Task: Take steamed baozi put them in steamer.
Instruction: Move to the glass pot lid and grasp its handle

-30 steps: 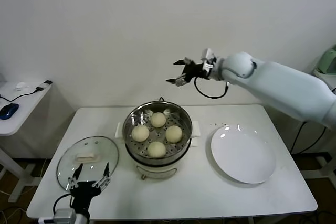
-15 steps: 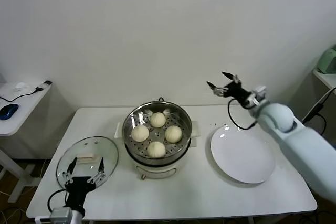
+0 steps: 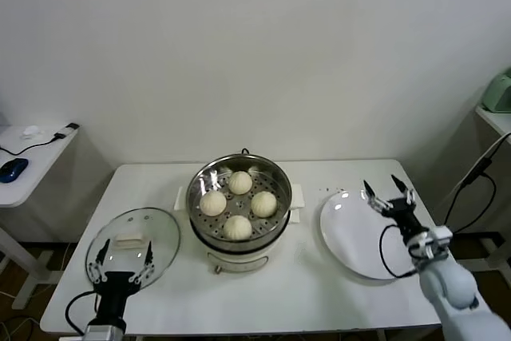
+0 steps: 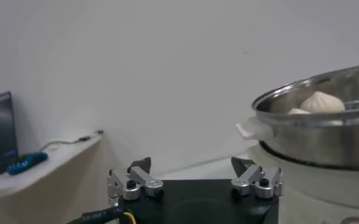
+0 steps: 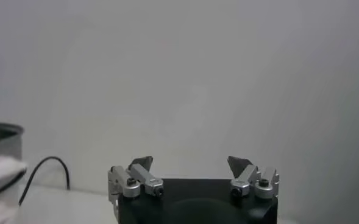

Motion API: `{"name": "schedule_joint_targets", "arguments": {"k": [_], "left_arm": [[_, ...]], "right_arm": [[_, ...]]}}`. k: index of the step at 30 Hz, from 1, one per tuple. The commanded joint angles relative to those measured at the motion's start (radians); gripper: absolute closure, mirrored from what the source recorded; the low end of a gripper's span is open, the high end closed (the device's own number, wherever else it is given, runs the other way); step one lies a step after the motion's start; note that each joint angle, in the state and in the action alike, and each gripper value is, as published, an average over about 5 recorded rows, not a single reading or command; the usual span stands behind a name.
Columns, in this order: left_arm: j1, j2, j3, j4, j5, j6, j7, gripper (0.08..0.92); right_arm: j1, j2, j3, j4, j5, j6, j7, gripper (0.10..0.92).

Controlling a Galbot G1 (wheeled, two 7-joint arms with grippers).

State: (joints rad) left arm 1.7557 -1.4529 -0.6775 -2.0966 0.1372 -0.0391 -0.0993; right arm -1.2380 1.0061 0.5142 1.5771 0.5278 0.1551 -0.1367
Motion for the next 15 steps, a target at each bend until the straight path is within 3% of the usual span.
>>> {"name": "schedule_joint_targets", "arguments": {"k": [1,7,15], "left_arm": [[-0.018,0.035,-0.02,0.119,0.408,-0.148,-0.173,0.177],[-0.082,0.073,-0.048,0.271,0.948,-0.17,-0.341,0.177],[-0.155,0.103,-0.028,0.456,1.199,-0.09,-0.35,0.177]], "right_arm": [[-0.267,0.19,0.111,0.008,-0.108,0.158,0.006,0.203],[-0.268,0.223,0.092,0.006,-0.177,0.158,0.01,0.203],[-0.275,0.246,0.084,0.018,-0.213,0.103,0.023,0.203]]}}
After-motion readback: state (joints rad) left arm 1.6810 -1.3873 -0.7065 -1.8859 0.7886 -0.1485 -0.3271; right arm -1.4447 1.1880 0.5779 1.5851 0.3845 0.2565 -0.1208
